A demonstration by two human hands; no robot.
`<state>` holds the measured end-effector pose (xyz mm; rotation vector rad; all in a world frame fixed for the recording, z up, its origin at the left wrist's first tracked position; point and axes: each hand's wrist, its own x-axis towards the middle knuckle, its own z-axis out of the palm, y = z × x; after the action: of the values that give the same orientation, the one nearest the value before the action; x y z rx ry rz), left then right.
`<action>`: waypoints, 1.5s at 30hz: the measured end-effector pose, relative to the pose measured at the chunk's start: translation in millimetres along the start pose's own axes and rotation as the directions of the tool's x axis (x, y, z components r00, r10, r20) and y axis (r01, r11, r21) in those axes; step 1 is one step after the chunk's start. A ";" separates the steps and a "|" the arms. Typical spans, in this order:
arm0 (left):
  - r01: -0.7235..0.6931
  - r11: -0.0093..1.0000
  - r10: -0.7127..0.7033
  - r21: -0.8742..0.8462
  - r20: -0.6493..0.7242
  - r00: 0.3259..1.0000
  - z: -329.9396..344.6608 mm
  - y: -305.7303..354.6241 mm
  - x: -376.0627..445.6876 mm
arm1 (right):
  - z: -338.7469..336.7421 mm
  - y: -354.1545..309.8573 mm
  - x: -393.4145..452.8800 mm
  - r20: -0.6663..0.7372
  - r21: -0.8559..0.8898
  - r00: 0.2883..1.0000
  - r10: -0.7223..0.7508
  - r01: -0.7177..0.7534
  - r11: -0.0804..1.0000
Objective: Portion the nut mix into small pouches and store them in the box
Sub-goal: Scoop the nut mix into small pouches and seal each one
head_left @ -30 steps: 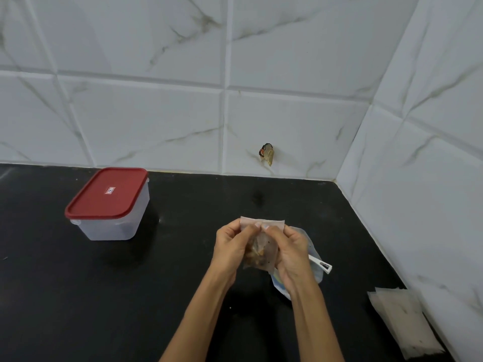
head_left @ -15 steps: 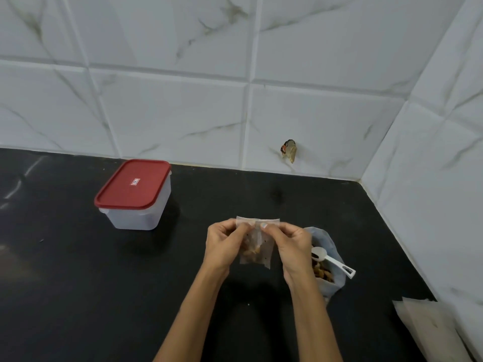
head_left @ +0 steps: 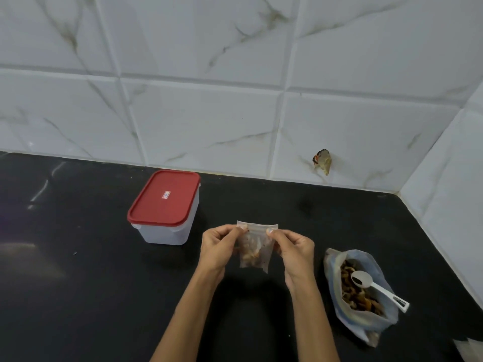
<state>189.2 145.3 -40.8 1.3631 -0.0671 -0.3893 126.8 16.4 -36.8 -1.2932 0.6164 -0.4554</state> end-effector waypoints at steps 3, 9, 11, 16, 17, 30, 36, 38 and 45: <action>0.071 0.997 -0.072 -0.016 -0.059 0.996 -11.0 -3.9 20.9 | 18.2 9.4 15.1 -0.028 0.044 0.994 0.103 -0.102 0.994; 0.221 0.975 -0.222 -0.027 -0.170 0.960 -17.5 -12.2 70.3 | 47.3 27.1 58.8 -0.113 0.084 0.957 0.268 -0.260 0.962; 0.251 0.968 -0.247 -0.006 -0.204 0.947 -16.2 -14.0 88.9 | 53.9 29.5 74.4 -0.139 0.088 0.948 0.288 -0.278 0.957; 0.235 0.965 -0.196 0.115 -0.279 0.940 -10.6 -15.4 123.9 | 67.0 32.3 105.8 -0.193 -0.011 0.951 0.242 -0.249 0.969; 0.228 0.963 -0.178 0.144 -0.293 0.940 -10.3 -16.3 129.8 | 68.9 32.2 110.7 -0.200 -0.015 0.950 0.238 -0.246 0.969; 0.279 0.875 -0.138 0.396 -0.349 0.927 -18.4 -15.3 174.2 | 78.9 44.1 151.6 -0.240 -0.406 0.964 0.119 -0.210 0.889; 0.254 0.796 -0.069 0.550 -0.335 0.940 -17.5 -15.3 173.1 | 86.5 49.1 154.0 -0.240 -0.556 0.971 -0.007 -0.132 0.820; 0.248 0.796 -0.054 0.552 -0.344 0.938 -17.2 -15.6 173.1 | 86.1 49.7 155.1 -0.246 -0.546 0.969 0.011 -0.148 0.824; 0.168 0.784 0.036 0.598 -0.314 0.949 -12.0 -7.8 162.2 | 78.9 42.3 149.8 -0.198 -0.563 0.980 0.022 -0.132 0.816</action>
<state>342.1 105.1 -79.6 2.0786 0.1300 -0.2067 290.6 -10.1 -90.8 -1.8057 1.0122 -0.3290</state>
